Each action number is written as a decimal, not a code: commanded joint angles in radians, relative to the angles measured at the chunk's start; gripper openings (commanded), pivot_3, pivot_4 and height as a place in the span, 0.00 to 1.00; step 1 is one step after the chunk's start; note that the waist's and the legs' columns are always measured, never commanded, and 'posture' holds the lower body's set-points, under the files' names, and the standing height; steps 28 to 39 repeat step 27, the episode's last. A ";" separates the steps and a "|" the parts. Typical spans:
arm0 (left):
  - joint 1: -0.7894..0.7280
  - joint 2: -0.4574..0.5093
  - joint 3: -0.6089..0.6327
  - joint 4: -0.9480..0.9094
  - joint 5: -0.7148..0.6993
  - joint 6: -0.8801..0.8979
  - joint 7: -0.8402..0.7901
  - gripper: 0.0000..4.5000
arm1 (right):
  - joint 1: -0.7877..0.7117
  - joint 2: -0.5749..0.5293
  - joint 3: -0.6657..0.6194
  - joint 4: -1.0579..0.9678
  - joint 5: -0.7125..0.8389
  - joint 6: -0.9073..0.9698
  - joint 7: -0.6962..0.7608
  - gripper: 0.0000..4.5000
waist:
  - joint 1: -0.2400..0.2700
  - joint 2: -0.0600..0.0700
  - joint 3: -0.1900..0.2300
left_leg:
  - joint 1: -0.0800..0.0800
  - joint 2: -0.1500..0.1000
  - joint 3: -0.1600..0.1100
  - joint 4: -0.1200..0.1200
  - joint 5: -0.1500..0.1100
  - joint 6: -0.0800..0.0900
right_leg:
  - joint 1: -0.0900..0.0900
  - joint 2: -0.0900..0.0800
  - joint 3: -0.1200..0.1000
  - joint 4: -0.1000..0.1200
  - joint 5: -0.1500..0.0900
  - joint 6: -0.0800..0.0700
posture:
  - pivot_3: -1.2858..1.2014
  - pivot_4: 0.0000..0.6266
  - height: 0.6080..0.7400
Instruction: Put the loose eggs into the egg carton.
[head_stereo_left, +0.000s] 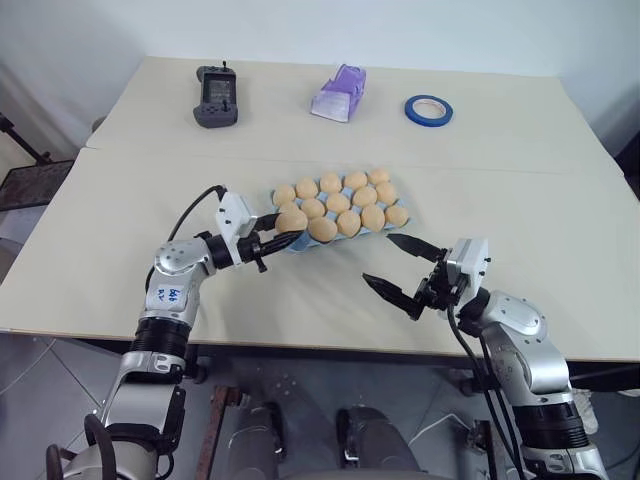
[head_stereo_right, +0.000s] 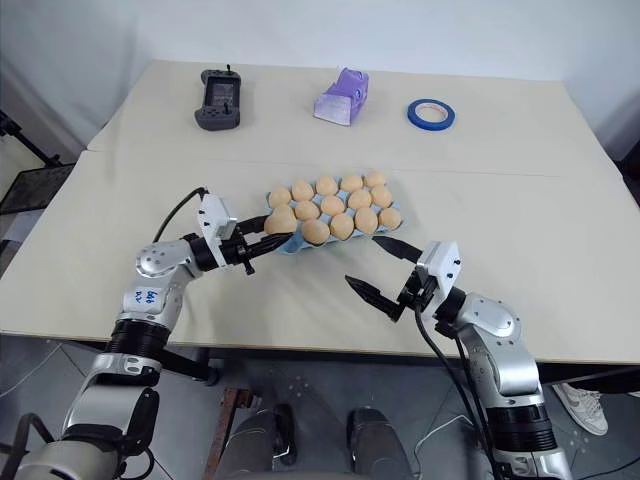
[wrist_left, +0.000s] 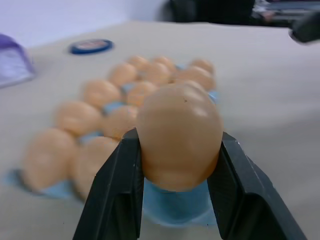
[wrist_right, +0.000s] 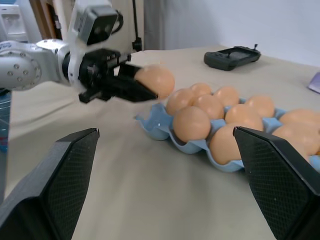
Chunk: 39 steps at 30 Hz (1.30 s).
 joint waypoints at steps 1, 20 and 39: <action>-0.035 -0.009 0.000 0.047 0.020 -0.024 0.016 0.60 | -0.011 0.002 -0.008 -0.053 0.008 -0.003 -0.021 1.00 | 0.000 0.000 0.000 | 0.000 0.000 0.000 0.000 0.000 0.000 | 0.000 0.000 0.000 0.000 0.000 0.000 | 0.52 0.24 1.00; 0.382 0.300 0.178 -0.435 -0.104 0.111 -0.054 1.00 | -0.007 -0.066 -0.036 0.037 -0.011 -0.022 0.023 1.00 | -0.002 0.000 0.000 | 0.000 0.000 -0.001 -0.003 0.000 -0.001 | 0.000 -0.002 -0.001 -0.001 -0.001 -0.002 | 0.52 0.24 1.00; 0.468 0.306 0.202 -0.546 -0.085 0.144 0.012 1.00 | -0.056 -0.072 -0.056 0.148 -0.028 -0.073 0.045 1.00 | -0.004 0.000 0.000 | 0.000 -0.001 -0.001 -0.006 0.000 -0.001 | 0.000 -0.005 -0.001 -0.003 -0.001 -0.003 | 0.52 0.24 1.00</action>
